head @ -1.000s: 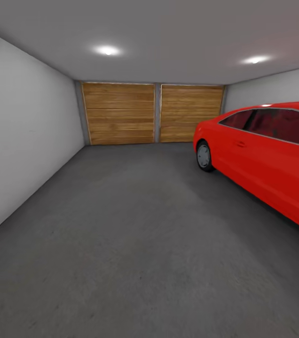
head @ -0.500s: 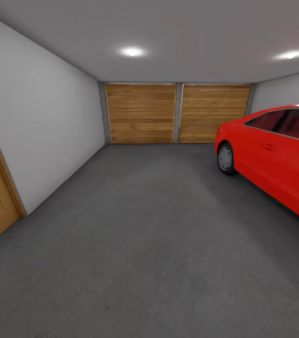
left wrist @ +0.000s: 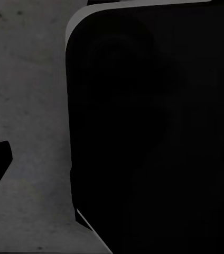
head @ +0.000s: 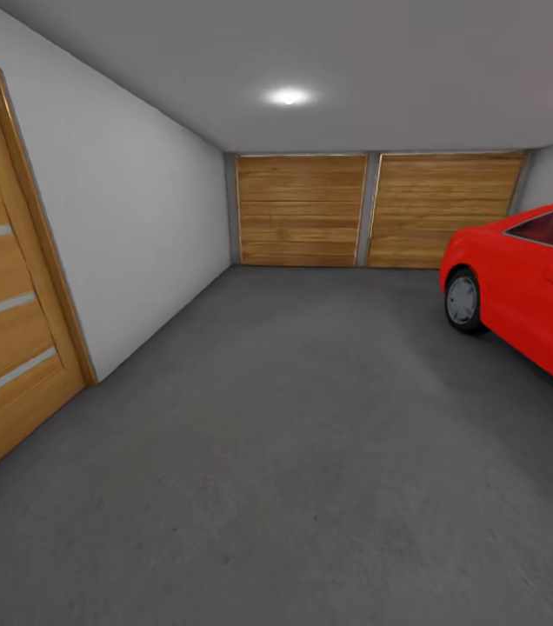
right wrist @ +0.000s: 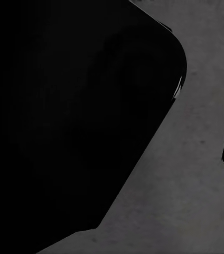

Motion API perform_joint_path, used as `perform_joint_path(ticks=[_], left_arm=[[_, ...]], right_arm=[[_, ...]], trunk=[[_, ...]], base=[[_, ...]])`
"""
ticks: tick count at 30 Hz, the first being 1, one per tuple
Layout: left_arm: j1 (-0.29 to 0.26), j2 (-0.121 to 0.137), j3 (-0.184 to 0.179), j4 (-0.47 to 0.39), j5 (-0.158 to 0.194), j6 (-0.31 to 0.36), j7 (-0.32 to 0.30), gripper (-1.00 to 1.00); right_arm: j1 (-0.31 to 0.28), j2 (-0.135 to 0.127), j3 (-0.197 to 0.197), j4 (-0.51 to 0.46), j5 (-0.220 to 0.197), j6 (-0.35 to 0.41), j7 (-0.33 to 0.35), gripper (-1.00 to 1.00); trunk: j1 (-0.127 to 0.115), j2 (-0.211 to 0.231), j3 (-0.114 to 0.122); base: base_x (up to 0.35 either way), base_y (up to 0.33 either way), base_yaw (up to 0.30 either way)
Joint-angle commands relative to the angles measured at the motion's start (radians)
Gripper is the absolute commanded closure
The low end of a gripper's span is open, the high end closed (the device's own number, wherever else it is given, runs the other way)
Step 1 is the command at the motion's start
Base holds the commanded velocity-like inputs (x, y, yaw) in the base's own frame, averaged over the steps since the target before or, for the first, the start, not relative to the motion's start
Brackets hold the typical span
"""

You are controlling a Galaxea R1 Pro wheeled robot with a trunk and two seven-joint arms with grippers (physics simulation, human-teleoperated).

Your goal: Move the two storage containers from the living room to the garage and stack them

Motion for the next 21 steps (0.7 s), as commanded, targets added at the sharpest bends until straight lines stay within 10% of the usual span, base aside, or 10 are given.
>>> perform_joint_path(ticks=[1, 21], left_arm=[[0.0, 0.0, 0.0, -0.001, 0.0, -0.001, 0.0, -1.0], [0.0, 0.0, 0.0, -0.001, 0.0, -0.002, 0.0, -1.0]], right_arm=[[0.0, 0.0, 0.003, 0.0, -0.001, -0.003, 0.0, -1.0], [0.0, 0.002, 0.003, 0.0, -0.001, -0.003, 0.0, -1.0]], trunk=[[0.0, 0.0, -0.001], [0.0, 0.0, -0.001]], base=[[0.0, 0.0, 0.276], [0.0, 0.0, 0.276]])
